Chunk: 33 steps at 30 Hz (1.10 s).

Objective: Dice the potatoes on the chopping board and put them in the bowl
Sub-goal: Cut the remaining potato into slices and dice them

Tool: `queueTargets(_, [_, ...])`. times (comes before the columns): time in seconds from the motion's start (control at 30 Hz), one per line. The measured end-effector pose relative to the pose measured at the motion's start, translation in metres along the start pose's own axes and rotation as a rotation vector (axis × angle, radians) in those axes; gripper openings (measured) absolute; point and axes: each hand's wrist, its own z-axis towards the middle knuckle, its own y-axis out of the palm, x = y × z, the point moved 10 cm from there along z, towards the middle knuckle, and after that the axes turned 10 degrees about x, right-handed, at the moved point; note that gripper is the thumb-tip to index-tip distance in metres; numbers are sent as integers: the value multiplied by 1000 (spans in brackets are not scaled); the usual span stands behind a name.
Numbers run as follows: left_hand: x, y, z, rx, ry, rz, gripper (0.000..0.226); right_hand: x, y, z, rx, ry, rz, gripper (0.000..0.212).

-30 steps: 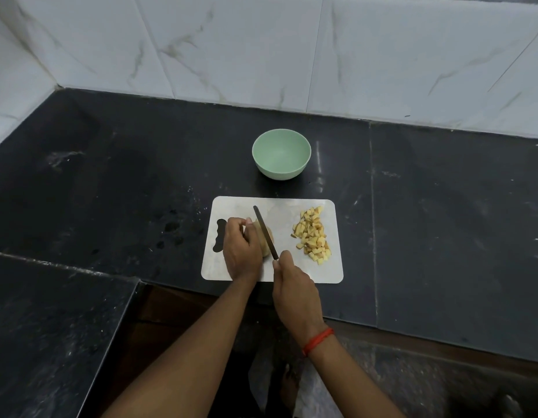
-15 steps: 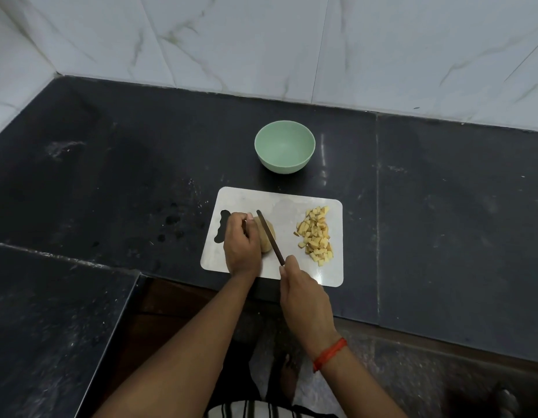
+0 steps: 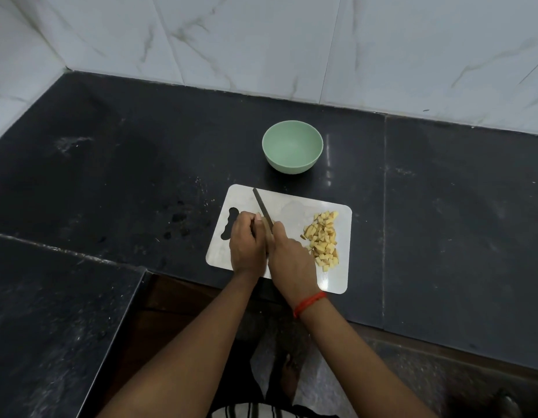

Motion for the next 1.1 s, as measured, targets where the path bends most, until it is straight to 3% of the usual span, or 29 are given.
queueTargets(0.27, [1, -4, 2, 39, -44, 11, 25, 7, 4, -13, -22, 17, -33, 36])
queueTargets(0.57, [6, -8, 1, 39, 44, 0, 27, 27, 9, -69, -52, 78, -173, 22])
queueTargets(0.67, [10, -3, 0, -10, 70, -3, 27, 11, -1, -46, 64, 18, -146, 47])
queueTargets(0.87, [1, 3, -3, -73, -40, -5, 27, -12, -7, -23, 123, -51, -129, 80])
queueTargets(1.1, [3, -2, -5, -75, -51, 0, 21, -7, 10, -34, 79, -58, -213, 82])
